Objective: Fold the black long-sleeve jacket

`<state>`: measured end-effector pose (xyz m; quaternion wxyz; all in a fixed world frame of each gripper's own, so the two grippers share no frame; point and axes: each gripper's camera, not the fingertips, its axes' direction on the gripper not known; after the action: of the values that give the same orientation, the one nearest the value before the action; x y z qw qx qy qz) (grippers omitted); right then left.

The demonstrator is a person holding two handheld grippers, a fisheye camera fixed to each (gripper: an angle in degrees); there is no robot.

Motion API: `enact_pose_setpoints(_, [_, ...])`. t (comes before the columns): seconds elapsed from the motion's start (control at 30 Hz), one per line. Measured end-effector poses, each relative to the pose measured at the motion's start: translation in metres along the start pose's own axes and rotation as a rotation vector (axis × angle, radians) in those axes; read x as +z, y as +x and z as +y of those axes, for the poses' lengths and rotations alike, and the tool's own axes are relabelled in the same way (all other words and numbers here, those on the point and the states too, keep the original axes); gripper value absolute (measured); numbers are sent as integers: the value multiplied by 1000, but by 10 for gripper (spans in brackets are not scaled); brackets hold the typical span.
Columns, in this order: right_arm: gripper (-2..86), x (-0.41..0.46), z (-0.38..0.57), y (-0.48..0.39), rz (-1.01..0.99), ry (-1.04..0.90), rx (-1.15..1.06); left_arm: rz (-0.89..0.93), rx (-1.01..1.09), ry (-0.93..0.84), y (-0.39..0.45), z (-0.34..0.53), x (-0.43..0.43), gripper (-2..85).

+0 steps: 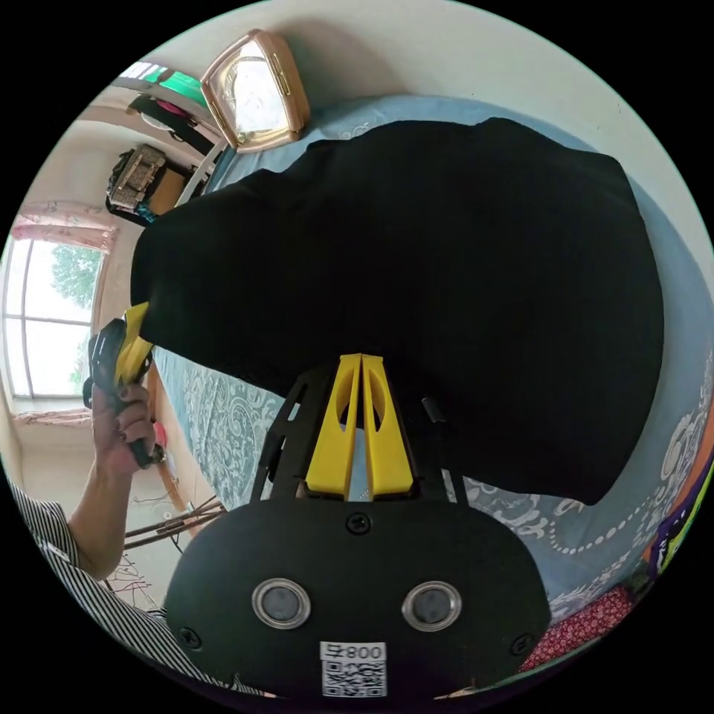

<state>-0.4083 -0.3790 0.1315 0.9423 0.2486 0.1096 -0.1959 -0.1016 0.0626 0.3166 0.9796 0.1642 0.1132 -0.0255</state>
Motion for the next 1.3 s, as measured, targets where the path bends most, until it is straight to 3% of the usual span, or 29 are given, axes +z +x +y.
enact_pose_setpoints(0.23, [0, -32, -36, 41, 27, 272, 42, -44, 101, -65, 70, -27, 14, 45])
enact_pose_setpoints(0.43, [0, 28, -94, 73, 105, 128, 36, -41, 246, -153, 160, -55, 47, 44])
enact_pose_setpoints(0.6, [1, 39, -92, 102, 82, 82, -25, -4, 486, -348, 268, -85, 117, 42])
enact_pose_setpoints(0.83, [3, -2, -68, 207, -196, 38, -1, -10, 719, -591, 395, -101, 233, 42])
enact_pose_setpoints(1.03, [18, -38, 17, 360, -737, 278, 247, -101, 802, -785, 471, -87, 339, 40])
enact_pose_setpoints(1.3, [105, 22, 67, 433, -975, 258, 356, -192, 815, -940, 547, -59, 436, 40])
